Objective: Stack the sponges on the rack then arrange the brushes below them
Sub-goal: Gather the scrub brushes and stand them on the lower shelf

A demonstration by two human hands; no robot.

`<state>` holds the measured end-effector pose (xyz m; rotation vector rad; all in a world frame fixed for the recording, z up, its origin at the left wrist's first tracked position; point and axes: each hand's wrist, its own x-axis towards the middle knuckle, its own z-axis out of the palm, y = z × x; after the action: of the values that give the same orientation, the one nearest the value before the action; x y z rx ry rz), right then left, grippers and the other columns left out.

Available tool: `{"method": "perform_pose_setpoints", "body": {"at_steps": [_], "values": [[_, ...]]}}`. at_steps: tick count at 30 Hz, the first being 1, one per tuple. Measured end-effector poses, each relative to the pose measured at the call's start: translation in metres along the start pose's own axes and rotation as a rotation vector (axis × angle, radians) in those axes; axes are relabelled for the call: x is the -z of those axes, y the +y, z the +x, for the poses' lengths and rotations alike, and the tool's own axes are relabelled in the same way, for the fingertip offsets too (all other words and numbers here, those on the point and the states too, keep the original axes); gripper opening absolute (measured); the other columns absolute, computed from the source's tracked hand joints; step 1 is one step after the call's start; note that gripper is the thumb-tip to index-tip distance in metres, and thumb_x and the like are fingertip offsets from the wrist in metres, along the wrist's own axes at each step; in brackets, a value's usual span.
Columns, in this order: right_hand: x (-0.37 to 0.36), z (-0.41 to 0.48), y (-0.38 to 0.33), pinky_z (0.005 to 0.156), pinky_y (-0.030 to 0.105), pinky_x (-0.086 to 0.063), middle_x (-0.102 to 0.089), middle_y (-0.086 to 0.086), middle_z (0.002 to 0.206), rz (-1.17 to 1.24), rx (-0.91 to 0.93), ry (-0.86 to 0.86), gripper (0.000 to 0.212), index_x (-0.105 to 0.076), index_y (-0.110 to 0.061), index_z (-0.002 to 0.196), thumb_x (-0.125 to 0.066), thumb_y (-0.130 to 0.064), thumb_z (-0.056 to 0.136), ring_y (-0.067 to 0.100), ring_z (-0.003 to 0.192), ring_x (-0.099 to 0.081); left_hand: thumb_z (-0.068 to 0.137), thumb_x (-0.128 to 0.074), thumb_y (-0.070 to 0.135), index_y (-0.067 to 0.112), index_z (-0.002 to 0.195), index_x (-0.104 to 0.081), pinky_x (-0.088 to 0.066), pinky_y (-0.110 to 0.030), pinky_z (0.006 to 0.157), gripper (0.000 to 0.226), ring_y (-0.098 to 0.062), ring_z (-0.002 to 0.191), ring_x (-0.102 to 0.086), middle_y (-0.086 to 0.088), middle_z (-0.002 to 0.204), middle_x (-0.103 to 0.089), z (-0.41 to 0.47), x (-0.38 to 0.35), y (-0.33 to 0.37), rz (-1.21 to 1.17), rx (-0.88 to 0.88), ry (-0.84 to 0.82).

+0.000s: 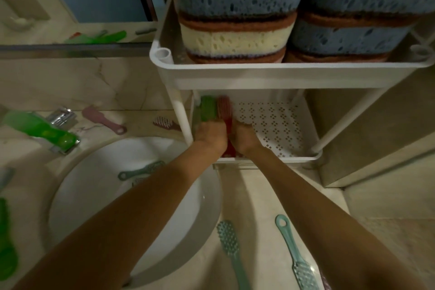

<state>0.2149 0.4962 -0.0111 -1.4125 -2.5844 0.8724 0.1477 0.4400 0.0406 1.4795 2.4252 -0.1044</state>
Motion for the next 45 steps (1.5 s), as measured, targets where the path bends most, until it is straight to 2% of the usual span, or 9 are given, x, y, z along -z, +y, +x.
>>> {"method": "perform_pose_setpoints", "body": {"at_steps": [8, 12, 17, 19, 22, 25, 28, 37, 45], "values": [[0.007, -0.009, -0.002, 0.087, 0.035, -0.046, -0.064, 0.022, 0.114, 0.11, -0.091, -0.005, 0.025, -0.057, 0.004, 0.111, -0.046, -0.01, 0.093, 0.035, 0.106, -0.06, 0.093, -0.04, -0.001, 0.001, 0.113, -0.057, -0.048, -0.04, 0.088, 0.027, -0.035, 0.11, -0.058, -0.018, 0.117, -0.061, -0.028, 0.01, -0.006, -0.048, -0.036, 0.084], [0.019, -0.044, -0.008, 0.085, 0.033, -0.045, -0.065, 0.023, 0.112, 0.276, -0.182, 0.258, 0.03, -0.055, 0.002, 0.12, -0.048, -0.009, 0.092, 0.035, 0.105, -0.061, 0.094, -0.036, 0.001, -0.001, 0.11, -0.058, -0.047, -0.043, 0.087, 0.027, -0.038, 0.106, -0.059, -0.021, 0.112, -0.062, -0.053, 0.017, -0.006, -0.166, -0.053, 0.094], [0.007, -0.122, -0.028, 0.064, 0.023, -0.031, -0.062, 0.012, 0.085, 0.47, -0.118, 0.501, 0.024, -0.055, 0.0, 0.107, -0.051, 0.0, 0.084, 0.026, 0.077, -0.056, 0.095, -0.04, 0.013, 0.004, 0.112, -0.059, -0.047, -0.039, 0.085, 0.027, -0.036, 0.103, -0.061, -0.022, 0.108, -0.064, -0.102, 0.017, -0.027, -0.381, -0.07, 0.18], [-0.007, -0.151, -0.03, 0.065, 0.022, -0.031, -0.063, 0.011, 0.086, 0.455, -0.11, 0.416, 0.021, -0.055, -0.003, 0.103, -0.056, -0.003, 0.083, 0.021, 0.074, -0.054, 0.093, -0.044, 0.012, 0.007, 0.119, -0.056, -0.05, -0.037, 0.086, 0.029, -0.034, 0.101, -0.063, -0.019, 0.109, -0.065, -0.124, 0.005, -0.045, -0.674, -0.002, 0.187], [-0.036, -0.194, -0.028, 0.069, 0.023, -0.036, -0.067, 0.006, 0.093, 0.335, -0.168, 0.002, 0.023, -0.058, -0.009, 0.104, -0.063, -0.015, 0.083, 0.02, 0.08, -0.058, 0.091, -0.046, 0.008, 0.007, 0.122, -0.053, -0.057, -0.031, 0.065, 0.032, -0.031, 0.087, -0.064, -0.02, 0.112, -0.063, -0.154, -0.026, -0.08, -1.074, 0.242, 0.168], [-0.066, -0.23, -0.037, 0.078, 0.023, -0.042, -0.065, 0.009, 0.106, 0.21, 0.004, -0.333, 0.031, -0.059, -0.011, 0.108, -0.065, -0.028, 0.082, 0.025, 0.098, -0.062, 0.09, -0.046, 0.005, 0.004, 0.124, -0.051, -0.052, -0.024, 0.06, 0.034, -0.025, 0.07, -0.061, -0.021, 0.11, -0.062, -0.182, -0.063, -0.109, -1.157, 0.457, 0.096], [-0.086, -0.254, -0.048, 0.091, 0.034, -0.04, -0.05, 0.015, 0.12, -0.126, 0.254, -0.596, 0.045, -0.048, -0.005, 0.123, -0.057, -0.032, 0.088, 0.03, 0.113, -0.049, 0.09, -0.046, 0.003, 0.002, 0.123, -0.05, -0.05, -0.019, 0.054, 0.034, -0.028, 0.075, -0.061, -0.024, 0.118, -0.059, -0.205, -0.085, -0.128, -1.202, 0.577, 0.049], [-0.111, -0.269, -0.05, 0.085, 0.04, -0.049, -0.049, 0.012, 0.119, -0.272, 0.271, -0.506, 0.04, -0.044, -0.017, 0.126, -0.054, -0.02, 0.087, 0.032, 0.104, -0.059, 0.09, -0.045, 0.002, -0.001, 0.119, -0.052, -0.048, -0.019, 0.055, 0.03, -0.02, 0.063, -0.059, -0.023, 0.11, -0.062, -0.219, -0.089, -0.153, -1.239, 0.632, 0.096], [-0.118, -0.259, -0.076, 0.078, 0.039, -0.047, -0.062, 0.018, 0.111, -0.299, 0.129, -0.365, 0.031, -0.041, -0.006, 0.118, -0.048, -0.02, 0.091, 0.035, 0.1, -0.061, 0.091, -0.046, 0.002, -0.002, 0.116, -0.056, -0.047, -0.023, 0.058, 0.028, -0.027, 0.072, -0.061, -0.025, 0.112, -0.064, -0.223, -0.086, -0.183, -1.252, 0.596, 0.095]]}}
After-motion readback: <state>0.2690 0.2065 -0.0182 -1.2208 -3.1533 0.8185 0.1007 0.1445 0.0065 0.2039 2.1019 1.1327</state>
